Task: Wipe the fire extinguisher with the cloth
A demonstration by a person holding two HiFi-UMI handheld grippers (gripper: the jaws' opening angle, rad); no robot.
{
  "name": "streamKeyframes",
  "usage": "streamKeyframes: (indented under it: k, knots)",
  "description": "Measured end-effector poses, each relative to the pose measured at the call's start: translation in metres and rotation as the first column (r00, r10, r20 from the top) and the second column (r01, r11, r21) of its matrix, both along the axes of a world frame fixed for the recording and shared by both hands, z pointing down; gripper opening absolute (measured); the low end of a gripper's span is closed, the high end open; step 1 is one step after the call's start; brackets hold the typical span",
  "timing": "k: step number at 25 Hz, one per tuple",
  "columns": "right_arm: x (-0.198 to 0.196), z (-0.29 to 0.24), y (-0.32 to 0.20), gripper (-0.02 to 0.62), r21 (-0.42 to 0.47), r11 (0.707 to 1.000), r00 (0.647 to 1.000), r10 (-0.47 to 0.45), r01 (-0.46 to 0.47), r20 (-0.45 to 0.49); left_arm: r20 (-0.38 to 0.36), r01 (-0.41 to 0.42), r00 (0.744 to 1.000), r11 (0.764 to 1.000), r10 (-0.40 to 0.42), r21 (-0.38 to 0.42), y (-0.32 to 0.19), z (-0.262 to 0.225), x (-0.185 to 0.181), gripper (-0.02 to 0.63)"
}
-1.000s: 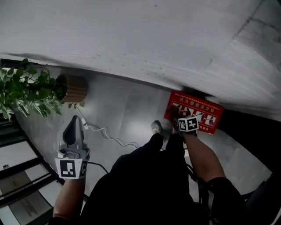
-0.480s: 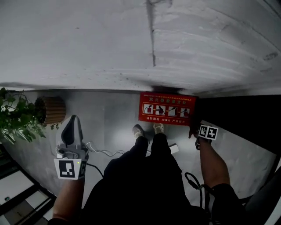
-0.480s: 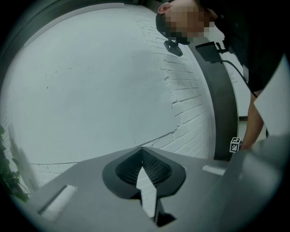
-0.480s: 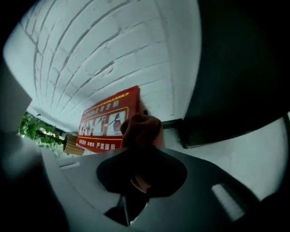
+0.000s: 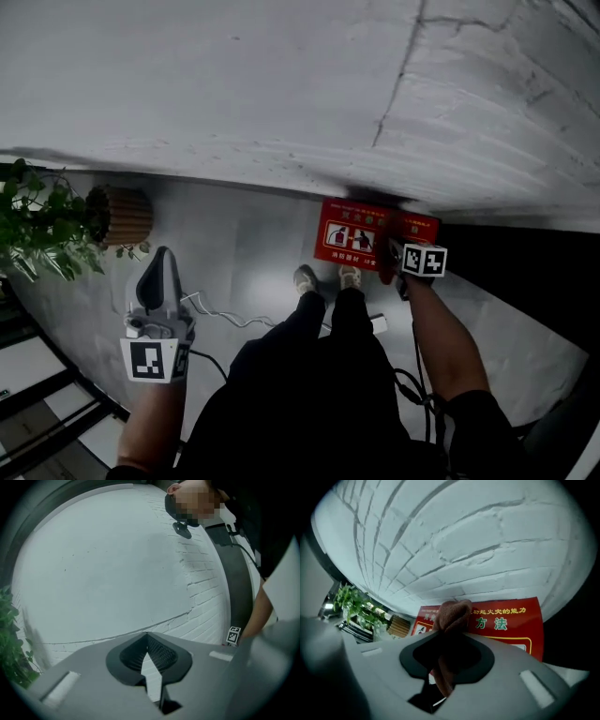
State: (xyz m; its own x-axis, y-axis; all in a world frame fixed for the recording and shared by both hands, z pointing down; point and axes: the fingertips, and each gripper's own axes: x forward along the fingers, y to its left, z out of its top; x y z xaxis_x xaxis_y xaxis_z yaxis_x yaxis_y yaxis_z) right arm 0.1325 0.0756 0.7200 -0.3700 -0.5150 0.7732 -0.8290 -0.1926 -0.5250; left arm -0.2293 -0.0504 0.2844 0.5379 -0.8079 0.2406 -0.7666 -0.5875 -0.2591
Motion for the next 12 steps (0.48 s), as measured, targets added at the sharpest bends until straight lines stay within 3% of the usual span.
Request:
streamKeyframes:
  k: [3, 6, 8, 10, 12]
  knots:
    - [0.006, 0.012, -0.009, 0.137, -0.047, 0.998, 0.992, -0.040, 0.035, -0.116, -0.005, 0.022, 1.000, 1.000, -0.022, -0.004, 0.001, 0.000, -0.016, -0.003]
    - [0.002, -0.005, -0.006, 0.209, -0.014, 0.998, 0.987, -0.061, 0.060, -0.149, -0.035, 0.044, 0.998, 0.999, -0.045, -0.024, 0.002, 0.006, -0.028, -0.003]
    - [0.004, -0.031, -0.002, 0.209, 0.056, 0.997, 0.983, -0.050, 0.061, -0.174, -0.077, 0.018, 0.997, 0.999, -0.021, -0.046, 0.004, 0.017, -0.020, -0.003]
    - [0.017, -0.078, -0.001, 0.203, 0.181, 0.982, 0.971, -0.011, 0.056, -0.239, -0.140, -0.035, 0.990, 0.997, 0.026, -0.065, 0.006, 0.027, 0.004, -0.003]
    - [0.032, -0.149, 0.000, 0.166, 0.357, 0.930, 0.934, 0.044, 0.091, -0.353, -0.199, -0.097, 0.976, 0.994, 0.084, -0.057, 0.004, 0.028, 0.033, -0.003]
